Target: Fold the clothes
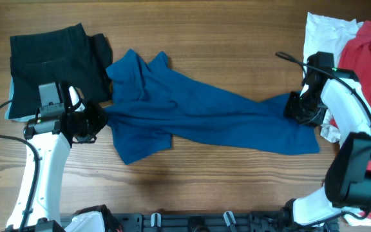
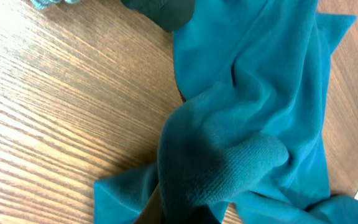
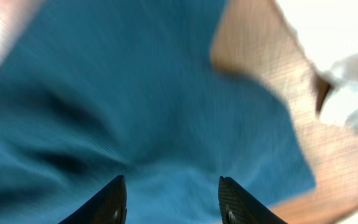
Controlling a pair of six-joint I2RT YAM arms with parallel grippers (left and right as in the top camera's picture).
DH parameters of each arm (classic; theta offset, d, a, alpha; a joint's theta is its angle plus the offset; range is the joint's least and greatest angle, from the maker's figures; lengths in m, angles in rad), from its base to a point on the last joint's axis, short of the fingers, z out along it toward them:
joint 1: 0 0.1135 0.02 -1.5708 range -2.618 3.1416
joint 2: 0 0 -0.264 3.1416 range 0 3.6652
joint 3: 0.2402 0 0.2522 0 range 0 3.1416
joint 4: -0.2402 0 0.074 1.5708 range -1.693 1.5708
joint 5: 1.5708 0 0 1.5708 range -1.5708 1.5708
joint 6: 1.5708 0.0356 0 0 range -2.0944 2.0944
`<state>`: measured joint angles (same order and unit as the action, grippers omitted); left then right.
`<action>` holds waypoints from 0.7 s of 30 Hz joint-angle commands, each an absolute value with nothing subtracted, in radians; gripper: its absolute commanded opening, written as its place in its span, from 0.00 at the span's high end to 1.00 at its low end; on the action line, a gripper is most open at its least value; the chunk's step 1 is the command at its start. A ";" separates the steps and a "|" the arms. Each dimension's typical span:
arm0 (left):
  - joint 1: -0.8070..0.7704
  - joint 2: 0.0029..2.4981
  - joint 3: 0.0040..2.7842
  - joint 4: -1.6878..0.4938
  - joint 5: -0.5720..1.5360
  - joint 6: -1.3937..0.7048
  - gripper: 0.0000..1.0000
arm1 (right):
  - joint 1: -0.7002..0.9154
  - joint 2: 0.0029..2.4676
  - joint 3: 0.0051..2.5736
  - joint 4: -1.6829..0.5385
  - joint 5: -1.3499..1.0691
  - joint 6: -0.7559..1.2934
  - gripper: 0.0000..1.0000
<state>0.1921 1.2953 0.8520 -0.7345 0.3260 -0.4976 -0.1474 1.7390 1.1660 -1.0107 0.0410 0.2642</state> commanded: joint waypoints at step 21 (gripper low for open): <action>0.194 1.299 0.851 -0.737 0.316 -0.474 0.96 | -0.278 1.754 0.890 -0.942 0.176 0.604 0.48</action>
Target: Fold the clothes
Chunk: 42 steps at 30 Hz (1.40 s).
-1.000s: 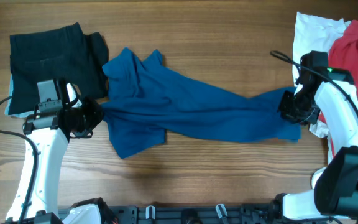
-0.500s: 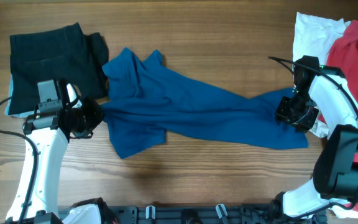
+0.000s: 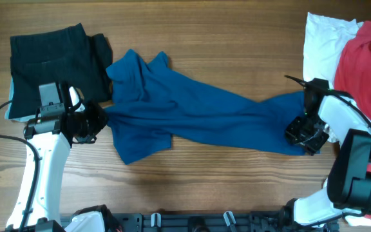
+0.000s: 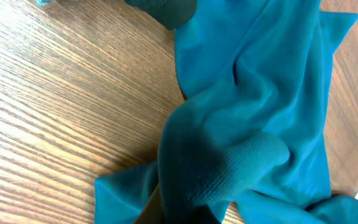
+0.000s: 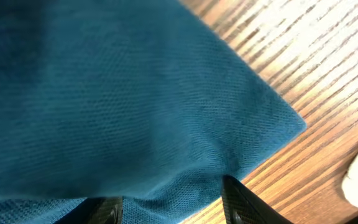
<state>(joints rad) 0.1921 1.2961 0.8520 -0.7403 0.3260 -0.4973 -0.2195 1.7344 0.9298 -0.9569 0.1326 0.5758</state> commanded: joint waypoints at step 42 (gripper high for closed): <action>0.194 1.299 0.851 -0.738 0.316 -0.475 0.96 | -0.413 1.762 0.801 -0.677 0.092 0.496 0.96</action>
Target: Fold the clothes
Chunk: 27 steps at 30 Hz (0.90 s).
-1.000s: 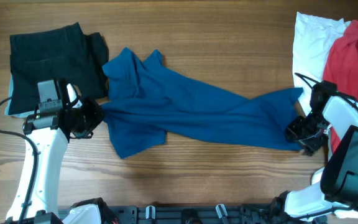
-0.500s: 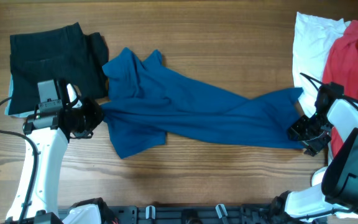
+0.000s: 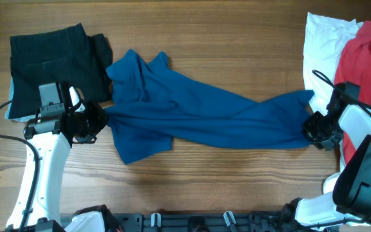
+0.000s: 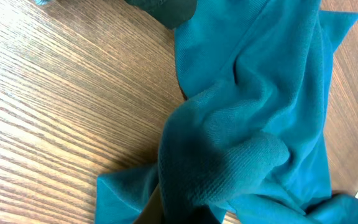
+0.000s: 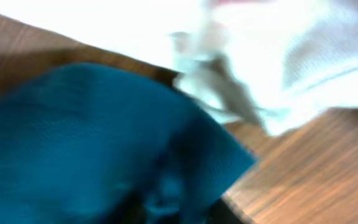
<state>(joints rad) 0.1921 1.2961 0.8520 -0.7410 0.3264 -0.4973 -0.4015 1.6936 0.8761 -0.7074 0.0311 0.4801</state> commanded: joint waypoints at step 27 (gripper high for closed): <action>0.195 0.899 1.212 -0.802 0.430 -0.440 0.96 | -0.413 1.070 1.562 -1.273 -0.157 0.220 0.96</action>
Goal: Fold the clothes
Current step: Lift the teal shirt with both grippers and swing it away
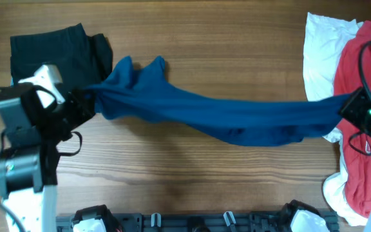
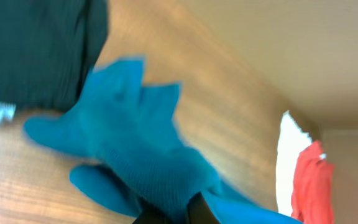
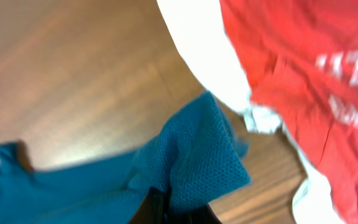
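Note:
A blue shirt [image 1: 224, 119] hangs stretched across the table between both grippers, lifted off the wood. My left gripper [image 1: 85, 96] is shut on its left end, near the sleeves [image 2: 135, 124]. My right gripper [image 1: 350, 106] is shut on its right end, a bunched blue corner [image 3: 194, 165]. A folded black garment [image 1: 57, 55] lies at the far left. A white garment [image 1: 321, 45] and a red shirt [image 1: 362, 77] lie heaped at the right edge.
Bare wooden tabletop [image 1: 192, 180] runs in front of and behind the hanging shirt. The red shirt [image 3: 303, 68] and white cloth [image 3: 204, 62] lie just under my right gripper. The robot bases [image 1: 192, 222] sit at the front edge.
Both arms have risen. The blue shirt, which lay crumpled on the table, now hangs pulled taut between them. My right gripper has gone further right, over the heap.
My left gripper stayed shut on the shirt's left side throughout. My right gripper stood open over the shirt's right end, then was at its lower right corner, then shut on that corner. Now both hold the shirt stretched in the air.

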Controlling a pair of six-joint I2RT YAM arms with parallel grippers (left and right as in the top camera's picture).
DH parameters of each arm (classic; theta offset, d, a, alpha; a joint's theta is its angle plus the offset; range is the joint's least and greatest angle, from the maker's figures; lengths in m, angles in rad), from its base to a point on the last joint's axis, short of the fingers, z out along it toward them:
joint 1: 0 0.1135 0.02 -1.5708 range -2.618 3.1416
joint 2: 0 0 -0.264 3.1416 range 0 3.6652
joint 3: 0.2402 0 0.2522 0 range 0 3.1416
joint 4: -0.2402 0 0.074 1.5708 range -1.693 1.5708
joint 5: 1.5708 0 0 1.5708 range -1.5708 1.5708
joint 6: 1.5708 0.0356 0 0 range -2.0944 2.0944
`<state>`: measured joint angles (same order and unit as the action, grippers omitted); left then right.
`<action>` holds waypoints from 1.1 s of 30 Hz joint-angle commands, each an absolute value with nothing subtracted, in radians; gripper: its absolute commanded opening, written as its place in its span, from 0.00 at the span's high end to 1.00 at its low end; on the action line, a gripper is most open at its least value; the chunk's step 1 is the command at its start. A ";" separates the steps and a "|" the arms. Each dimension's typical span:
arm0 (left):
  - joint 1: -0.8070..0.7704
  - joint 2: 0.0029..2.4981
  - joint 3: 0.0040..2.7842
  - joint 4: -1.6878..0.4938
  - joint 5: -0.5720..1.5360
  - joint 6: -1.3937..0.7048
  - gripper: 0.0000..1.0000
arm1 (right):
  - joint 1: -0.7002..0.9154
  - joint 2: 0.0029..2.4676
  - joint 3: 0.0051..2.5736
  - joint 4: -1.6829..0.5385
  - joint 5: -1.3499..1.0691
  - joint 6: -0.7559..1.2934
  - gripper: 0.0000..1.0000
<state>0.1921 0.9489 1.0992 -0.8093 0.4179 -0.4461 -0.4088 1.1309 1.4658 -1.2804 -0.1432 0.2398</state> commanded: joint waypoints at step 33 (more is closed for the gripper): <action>0.085 1.614 1.366 0.292 0.523 -0.841 0.96 | -0.295 1.739 1.861 -0.805 -0.339 0.453 0.96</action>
<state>0.0490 1.6157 1.3155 0.0608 0.5083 -0.5678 -0.2840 1.7706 1.7184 -0.8650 -0.3073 0.2962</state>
